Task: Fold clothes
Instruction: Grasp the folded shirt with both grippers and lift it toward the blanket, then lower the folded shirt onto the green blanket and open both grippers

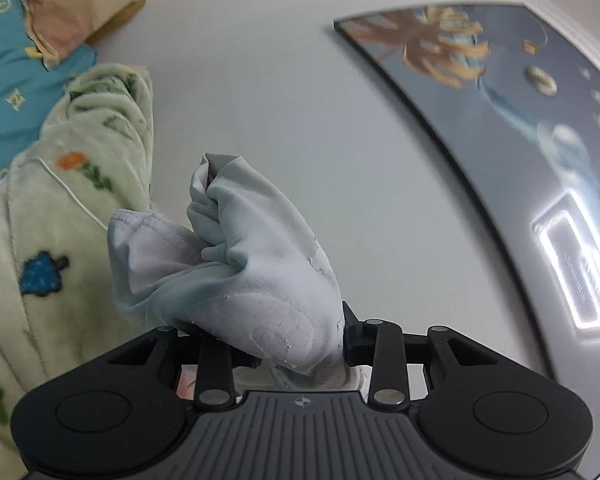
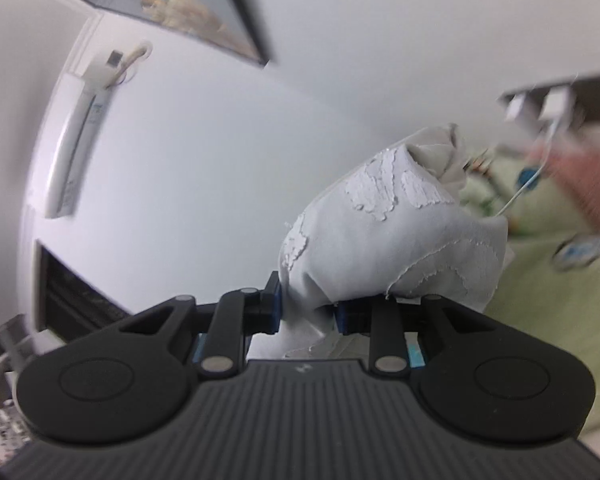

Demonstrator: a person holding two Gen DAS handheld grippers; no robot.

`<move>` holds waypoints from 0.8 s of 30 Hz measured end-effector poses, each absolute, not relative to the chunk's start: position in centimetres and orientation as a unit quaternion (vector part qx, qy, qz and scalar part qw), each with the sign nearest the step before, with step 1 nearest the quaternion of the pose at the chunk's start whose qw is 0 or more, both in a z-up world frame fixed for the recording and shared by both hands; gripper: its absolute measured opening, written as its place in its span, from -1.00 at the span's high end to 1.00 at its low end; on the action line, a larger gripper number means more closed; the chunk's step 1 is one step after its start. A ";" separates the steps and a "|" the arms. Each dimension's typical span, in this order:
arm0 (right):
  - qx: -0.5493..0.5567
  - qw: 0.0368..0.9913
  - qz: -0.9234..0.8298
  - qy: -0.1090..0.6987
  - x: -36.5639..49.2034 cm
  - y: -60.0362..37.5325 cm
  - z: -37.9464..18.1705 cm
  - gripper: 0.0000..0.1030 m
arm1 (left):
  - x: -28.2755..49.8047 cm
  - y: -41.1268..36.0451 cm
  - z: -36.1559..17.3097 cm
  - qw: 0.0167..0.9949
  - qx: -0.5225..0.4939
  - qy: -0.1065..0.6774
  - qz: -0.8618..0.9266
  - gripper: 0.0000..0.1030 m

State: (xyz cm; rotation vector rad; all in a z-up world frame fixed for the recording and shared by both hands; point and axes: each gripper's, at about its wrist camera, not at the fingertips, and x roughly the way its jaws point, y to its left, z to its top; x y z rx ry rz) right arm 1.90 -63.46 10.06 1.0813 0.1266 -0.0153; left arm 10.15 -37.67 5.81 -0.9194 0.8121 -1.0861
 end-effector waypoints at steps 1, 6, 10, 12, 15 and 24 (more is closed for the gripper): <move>0.512 0.856 -0.024 0.067 1.6 -64.2 9.1 0.44 | 9.7 -38.4 4.2 0.680 -0.403 0.374 -0.484 0.29; 0.519 0.838 -0.091 0.142 1.3 -65.3 2.2 0.44 | 7.7 -38.7 -4.3 0.663 -0.367 0.450 -0.472 0.29; 0.552 0.801 -0.121 0.198 0.2 -64.7 -3.1 0.45 | 6.0 -37.6 -8.2 0.656 -0.354 0.481 -0.462 0.24; 0.561 0.792 -0.124 0.204 -0.4 -64.4 -4.7 0.45 | 5.6 -36.9 -8.8 0.661 -0.342 0.485 -0.460 0.18; 0.565 0.790 -0.125 0.203 -0.7 -64.1 -5.2 0.40 | 5.0 -35.7 -8.3 0.681 -0.311 0.482 -0.455 -0.08; 0.496 0.837 -0.115 0.199 -5.2 -59.6 -0.3 -0.05 | 2.7 -32.0 -0.7 0.765 -0.162 0.420 -0.461 -0.60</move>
